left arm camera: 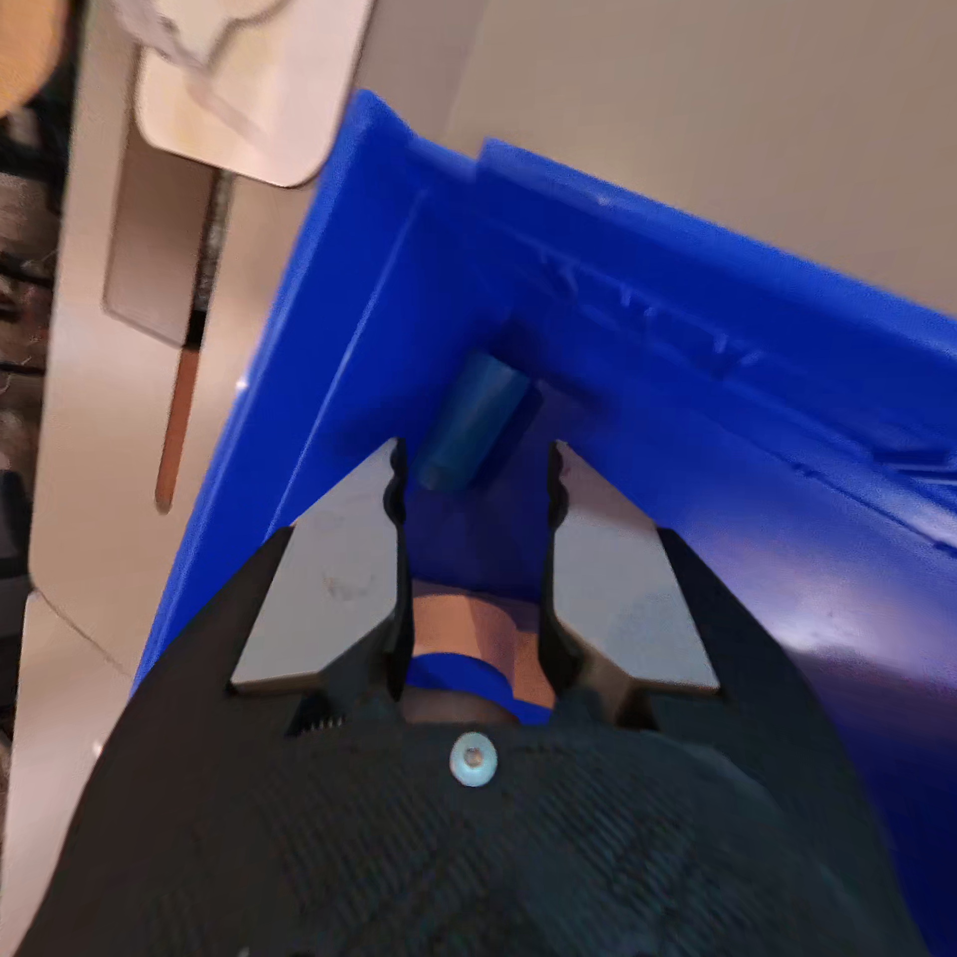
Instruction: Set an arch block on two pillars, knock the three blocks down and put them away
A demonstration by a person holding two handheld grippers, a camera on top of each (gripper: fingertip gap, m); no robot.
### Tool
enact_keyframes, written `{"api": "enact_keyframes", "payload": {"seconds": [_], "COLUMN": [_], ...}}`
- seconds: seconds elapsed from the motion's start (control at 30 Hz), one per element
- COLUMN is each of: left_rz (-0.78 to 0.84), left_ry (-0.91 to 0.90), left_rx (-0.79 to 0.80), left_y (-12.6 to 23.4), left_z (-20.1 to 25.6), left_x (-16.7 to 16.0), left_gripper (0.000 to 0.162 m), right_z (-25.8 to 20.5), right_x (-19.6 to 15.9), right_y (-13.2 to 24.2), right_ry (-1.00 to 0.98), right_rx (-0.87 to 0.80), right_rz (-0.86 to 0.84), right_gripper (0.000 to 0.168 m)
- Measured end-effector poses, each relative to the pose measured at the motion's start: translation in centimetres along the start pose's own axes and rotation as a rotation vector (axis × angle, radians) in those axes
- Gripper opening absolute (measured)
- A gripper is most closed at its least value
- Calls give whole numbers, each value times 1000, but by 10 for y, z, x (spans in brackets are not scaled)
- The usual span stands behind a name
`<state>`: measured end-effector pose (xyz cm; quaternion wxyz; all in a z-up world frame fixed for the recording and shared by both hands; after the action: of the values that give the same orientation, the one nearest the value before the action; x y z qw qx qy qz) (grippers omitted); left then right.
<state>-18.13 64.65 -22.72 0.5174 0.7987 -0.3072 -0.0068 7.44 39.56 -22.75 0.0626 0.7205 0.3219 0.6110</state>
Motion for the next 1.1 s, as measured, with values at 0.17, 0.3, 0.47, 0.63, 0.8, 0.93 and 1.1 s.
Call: {"api": "enact_keyframes", "payload": {"seconds": [0.17,0.3,0.47,0.63,0.8,0.93,1.1], "left_rz": [-44,-75,96,597,863,959,971], "left_ry": [-134,-88,90,390,396,448,407], "left_rx": [-41,-65,119,304,264,239,250], "left_y": [-26,-24,30,142,119,57,31], "left_z": [-1,0,-10,9,102,121,115], "left_x": [1,-2,3,116,244,268,268], "left_gripper": [30,29,29,28,28,27,28], "right_z": [-5,-7,-13,-22,-29,-60,-64], "right_x": [4,6,15,30,44,55,59], "right_y": [1,3,15,29,47,61,38], "right_ry": [-13,-24,-21,-5,1,-47,-45], "right_rx": [30,47,58,88,134,351,283], "right_rz": [22,33,90,170,267,292,165], "right_gripper": [45,45,44,44,44,48,50]}}
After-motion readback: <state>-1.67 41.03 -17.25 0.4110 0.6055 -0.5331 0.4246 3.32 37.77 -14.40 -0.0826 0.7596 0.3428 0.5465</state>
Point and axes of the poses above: each gripper's, where its closed fingertips meet, y back along the fingers, x out of its top, z = x × y across the jaws, the point moved 3 cm from there along y, back along the fingers, and after that the axes turned 14 degrees about -y, right-handed, at the moved point
